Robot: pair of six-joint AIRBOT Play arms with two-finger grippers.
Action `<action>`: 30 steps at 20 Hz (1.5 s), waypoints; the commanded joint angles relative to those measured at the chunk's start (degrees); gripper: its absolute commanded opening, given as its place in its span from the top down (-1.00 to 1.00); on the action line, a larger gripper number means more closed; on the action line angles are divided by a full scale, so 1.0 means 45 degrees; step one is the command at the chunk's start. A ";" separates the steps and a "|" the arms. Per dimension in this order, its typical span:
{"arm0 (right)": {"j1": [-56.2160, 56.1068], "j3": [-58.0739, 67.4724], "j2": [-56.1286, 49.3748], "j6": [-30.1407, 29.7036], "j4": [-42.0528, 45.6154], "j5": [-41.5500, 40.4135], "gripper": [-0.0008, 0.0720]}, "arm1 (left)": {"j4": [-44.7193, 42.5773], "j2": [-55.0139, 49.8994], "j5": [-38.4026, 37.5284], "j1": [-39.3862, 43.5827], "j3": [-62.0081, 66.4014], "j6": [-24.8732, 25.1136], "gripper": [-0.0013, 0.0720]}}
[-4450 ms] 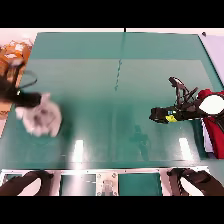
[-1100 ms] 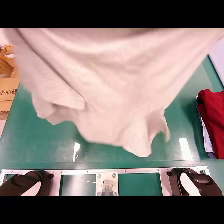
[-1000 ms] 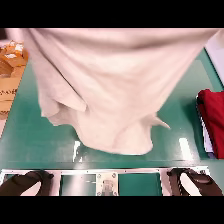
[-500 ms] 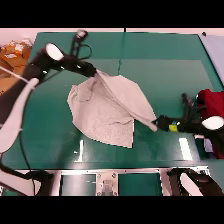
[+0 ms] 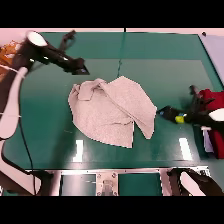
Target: Fold the shirts.
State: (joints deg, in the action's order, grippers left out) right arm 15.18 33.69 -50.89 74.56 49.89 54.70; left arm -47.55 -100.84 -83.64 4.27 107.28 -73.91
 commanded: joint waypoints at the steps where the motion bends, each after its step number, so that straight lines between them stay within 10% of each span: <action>1: 0.0952 0.1909 -0.1127 0.0714 0.0597 0.0078 -0.29 | -0.1010 0.1258 -0.2506 -0.0787 0.0194 -0.1243 0.91; 6: 0.0928 0.2482 -0.4308 0.0597 0.0117 0.0121 -0.12 | -0.1797 0.5872 -0.0908 -0.0792 -0.6955 -0.1239 0.91; 11: 0.0515 0.2477 -0.5153 0.0282 0.0053 0.0427 -0.12 | -0.1622 0.9986 0.4065 -0.0777 -1.5888 -0.2710 0.90; 12: 0.0345 0.2477 -0.5153 0.0282 0.0058 0.0427 -0.12 | -0.1370 0.9996 0.4716 -0.0777 -1.6849 -0.2953 0.79; 13: 0.0151 0.2477 -0.5153 0.0282 0.0063 0.0432 -0.12 | -0.0792 0.9918 0.5255 -0.0777 -1.7612 -0.2948 -0.06; 14: -0.0015 0.2477 -0.5153 0.0282 0.0063 0.0432 -0.12 | 0.0165 0.9923 0.5974 -0.0777 -1.8399 -0.2905 -0.34; 22: -0.0364 0.2472 -0.5158 0.0291 0.0058 0.0379 -0.12 | 0.3682 0.9889 1.1618 0.2929 -1.9953 -0.2569 -0.30; 27: -0.0364 0.2467 -0.5158 0.0296 0.0058 0.0423 -0.12 | 0.6076 0.8014 1.1992 0.4065 -1.9768 -0.1209 -0.30; 28: -0.0364 0.2467 -0.5158 0.0296 0.0058 0.0432 -0.12 | 0.6421 0.7781 1.1900 0.4061 -1.9545 -0.0729 0.02; 29: -0.0340 0.2467 -0.5158 0.0296 0.0068 0.0442 -0.12 | 0.6319 0.7708 1.1720 0.4012 -1.9254 -0.0287 0.91; 30: -0.0291 0.2467 -0.5158 0.0296 0.0102 0.0539 -0.12 | 0.5916 0.7752 1.1259 0.3871 -1.8948 -0.0126 0.90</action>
State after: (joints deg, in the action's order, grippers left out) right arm 13.61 44.77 -74.06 75.88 50.17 56.51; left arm -23.49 -64.01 -31.83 21.15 19.64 -79.61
